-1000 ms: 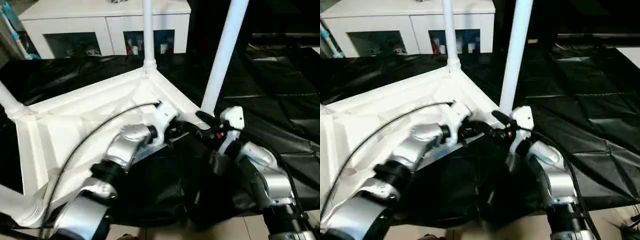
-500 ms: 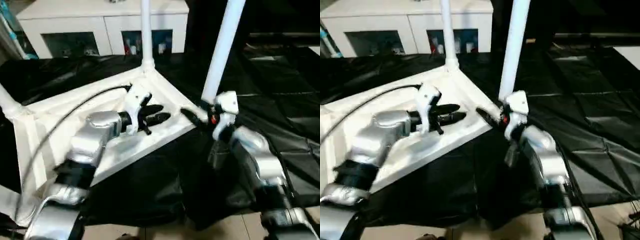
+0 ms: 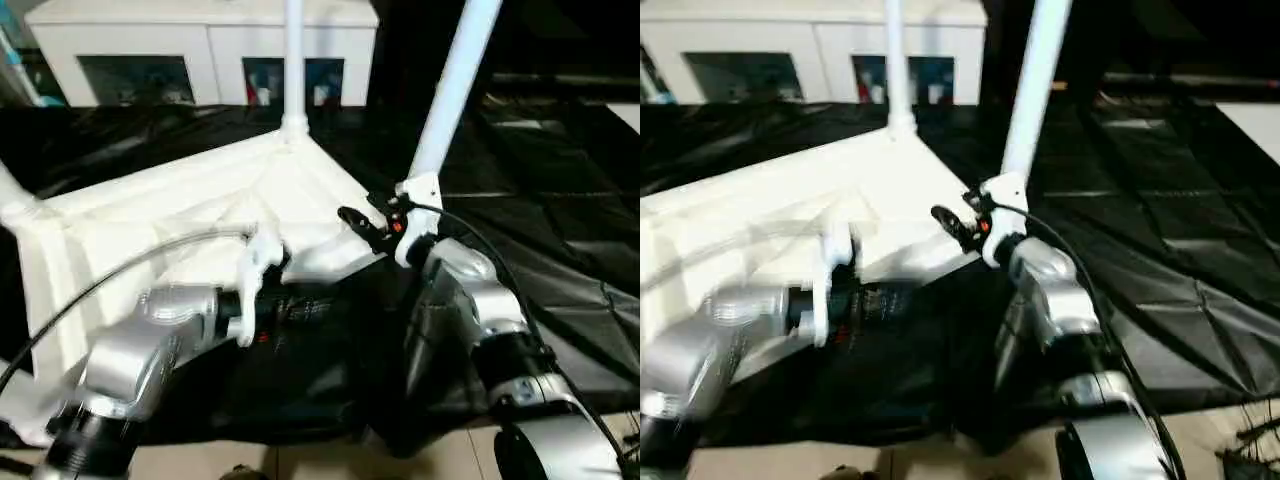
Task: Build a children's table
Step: Rotate table base
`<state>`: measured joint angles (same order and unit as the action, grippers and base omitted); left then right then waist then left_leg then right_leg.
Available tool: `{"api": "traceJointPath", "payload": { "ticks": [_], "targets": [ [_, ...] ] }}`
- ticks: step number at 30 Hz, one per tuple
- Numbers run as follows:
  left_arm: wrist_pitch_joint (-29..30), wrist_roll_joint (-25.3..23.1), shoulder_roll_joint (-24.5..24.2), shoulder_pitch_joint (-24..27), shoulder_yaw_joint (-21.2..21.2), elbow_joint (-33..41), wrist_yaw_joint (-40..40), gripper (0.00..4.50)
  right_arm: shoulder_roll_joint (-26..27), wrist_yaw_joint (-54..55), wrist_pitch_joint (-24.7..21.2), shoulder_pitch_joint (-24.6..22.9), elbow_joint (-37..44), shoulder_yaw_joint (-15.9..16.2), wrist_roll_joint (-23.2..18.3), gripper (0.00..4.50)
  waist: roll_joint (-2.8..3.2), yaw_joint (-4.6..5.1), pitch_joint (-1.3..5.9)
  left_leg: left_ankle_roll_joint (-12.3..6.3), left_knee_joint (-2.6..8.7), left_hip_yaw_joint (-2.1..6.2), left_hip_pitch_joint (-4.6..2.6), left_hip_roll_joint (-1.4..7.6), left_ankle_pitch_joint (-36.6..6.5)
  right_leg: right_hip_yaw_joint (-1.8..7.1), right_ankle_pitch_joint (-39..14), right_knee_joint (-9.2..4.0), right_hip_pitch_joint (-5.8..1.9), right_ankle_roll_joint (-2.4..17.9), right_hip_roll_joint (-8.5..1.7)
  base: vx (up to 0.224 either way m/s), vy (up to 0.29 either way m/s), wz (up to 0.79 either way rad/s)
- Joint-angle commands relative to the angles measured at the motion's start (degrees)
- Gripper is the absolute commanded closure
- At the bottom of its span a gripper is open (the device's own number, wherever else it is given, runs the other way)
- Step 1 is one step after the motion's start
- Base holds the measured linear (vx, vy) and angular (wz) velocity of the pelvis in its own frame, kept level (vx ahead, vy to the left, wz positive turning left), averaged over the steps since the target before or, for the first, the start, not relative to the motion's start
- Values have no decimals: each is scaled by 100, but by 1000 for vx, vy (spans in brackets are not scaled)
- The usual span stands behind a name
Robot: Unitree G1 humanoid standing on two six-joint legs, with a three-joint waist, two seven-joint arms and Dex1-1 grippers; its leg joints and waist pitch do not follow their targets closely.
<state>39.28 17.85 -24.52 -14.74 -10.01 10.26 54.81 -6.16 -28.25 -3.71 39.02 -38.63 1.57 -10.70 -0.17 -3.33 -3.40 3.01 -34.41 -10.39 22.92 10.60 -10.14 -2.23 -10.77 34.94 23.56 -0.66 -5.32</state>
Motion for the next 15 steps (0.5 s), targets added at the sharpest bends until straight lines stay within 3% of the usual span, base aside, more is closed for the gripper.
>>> {"api": "traceJointPath", "payload": {
  "ticks": [1, 5, 10, 11, 14, 15],
  "targets": [
    [-112, -234, -71, 89, -92, 41, -156, 253, -29, 225, 120, 143, -216, -116, 126, 149, 5, 22, 394, -148, 451, 6, -192, 214, -870, 164, -610, -300, -240, 1348, -198, 0, 0, 0],
    [85, -482, -354, 482, -196, 88, -543, 253, -122, 593, 334, 416, -773, -263, 199, 149, -16, 20, 397, 9, 458, 5, -188, 200, -1033, 168, -672, -284, -243, 1251, -187, 0, 0, 0],
    [294, -617, -585, 686, -244, 255, -627, 253, -227, 653, 509, 497, -1021, -292, 275, 149, -17, -9, 413, -33, 436, 1, -189, 197, -951, 164, -516, -269, -241, 1250, -172, 0, 0, 0],
    [275, -703, -691, 752, -277, 267, -606, 253, -297, 727, 588, 536, -1145, -304, 330, 149, 37, -14, 401, -12, 439, 6, -191, 189, -990, 160, -514, -268, -225, 1254, -162, 0, 0, 0],
    [258, -695, -738, 794, -256, 276, -640, 253, -389, 799, 660, 583, -1286, -405, 334, 149, 31, -25, 397, 63, 435, -6, -225, 187, -1187, 165, -536, -279, -209, 1296, -149, 0, 0, 0],
    [265, -681, -752, 791, -255, 278, -674, 253, -452, 854, 710, 617, -1377, -430, 353, 149, 60, -37, 394, 80, 437, 1, -224, 186, -1192, 165, -515, -271, -210, 1295, -151, 0, 0, 0]
  ]
}}
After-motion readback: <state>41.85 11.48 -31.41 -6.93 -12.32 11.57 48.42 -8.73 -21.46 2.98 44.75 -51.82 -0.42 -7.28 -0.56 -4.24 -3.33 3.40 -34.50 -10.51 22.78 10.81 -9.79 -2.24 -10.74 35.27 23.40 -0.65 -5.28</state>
